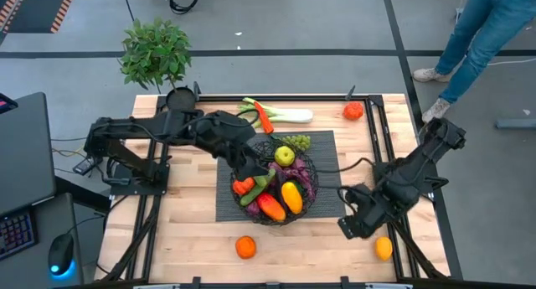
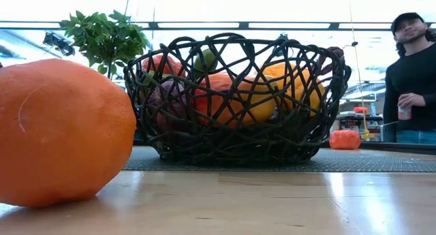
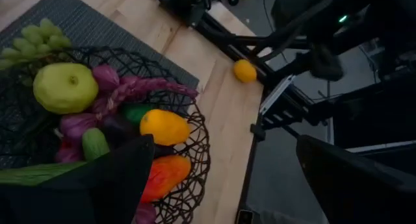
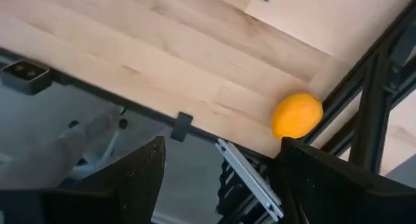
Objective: Build produce basket
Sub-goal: Put the yellow lemon into the black wire basket
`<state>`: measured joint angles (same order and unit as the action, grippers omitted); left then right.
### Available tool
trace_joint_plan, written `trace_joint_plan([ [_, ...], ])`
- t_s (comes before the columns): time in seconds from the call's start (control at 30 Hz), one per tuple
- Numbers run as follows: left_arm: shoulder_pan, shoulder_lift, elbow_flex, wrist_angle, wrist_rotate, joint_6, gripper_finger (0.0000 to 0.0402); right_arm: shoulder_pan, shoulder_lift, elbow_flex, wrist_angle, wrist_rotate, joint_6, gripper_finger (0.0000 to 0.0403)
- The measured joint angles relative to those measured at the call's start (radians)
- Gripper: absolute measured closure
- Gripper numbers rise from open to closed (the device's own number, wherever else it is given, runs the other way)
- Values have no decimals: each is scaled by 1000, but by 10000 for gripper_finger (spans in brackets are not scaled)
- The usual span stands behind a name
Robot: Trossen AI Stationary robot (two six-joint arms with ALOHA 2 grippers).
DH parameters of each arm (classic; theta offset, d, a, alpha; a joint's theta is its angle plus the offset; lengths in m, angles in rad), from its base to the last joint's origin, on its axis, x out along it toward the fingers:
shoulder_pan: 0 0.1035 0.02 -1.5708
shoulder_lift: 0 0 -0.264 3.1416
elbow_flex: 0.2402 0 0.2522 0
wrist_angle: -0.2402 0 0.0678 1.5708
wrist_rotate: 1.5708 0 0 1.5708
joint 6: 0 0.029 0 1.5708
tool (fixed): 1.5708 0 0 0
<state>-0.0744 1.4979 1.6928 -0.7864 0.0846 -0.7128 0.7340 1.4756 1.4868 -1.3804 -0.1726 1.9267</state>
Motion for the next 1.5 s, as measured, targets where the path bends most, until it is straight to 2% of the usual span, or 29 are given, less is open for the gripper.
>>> trace_joint_plan([
  [0.2, -19, 0, 87, -77, -22, 26, 19, 90, 82, 0, -21, -8, 43, 94],
  [0.37, -20, 1, 95, -81, -29, 15, 19, 139, 144, 0, -35, -39, 56, 94],
  [0.57, -38, 1, 95, -79, -29, -33, 19, 211, 178, -10, -28, -26, 195, 94],
  [0.67, -49, 1, 95, -79, -28, -36, 19, 242, 162, -37, -9, 7, 308, 94],
  [0.73, -55, 1, 95, -79, -28, -35, 19, 249, 154, -58, 9, -5, 321, 94],
  [0.93, -61, 1, 95, -78, -26, -42, 19, 249, 153, -125, 72, -9, 294, 94],
  [1.13, -61, 1, 95, -79, -6, -63, 19, 249, 119, -240, 208, -80, 203, 94],
  [1.23, -63, 1, 95, -79, 25, -68, 19, 249, 83, -298, 251, -91, 190, 94],
  [1.5, -83, 1, 94, -79, 27, -69, 19, 249, -28, -421, 315, -134, 227, 94],
])
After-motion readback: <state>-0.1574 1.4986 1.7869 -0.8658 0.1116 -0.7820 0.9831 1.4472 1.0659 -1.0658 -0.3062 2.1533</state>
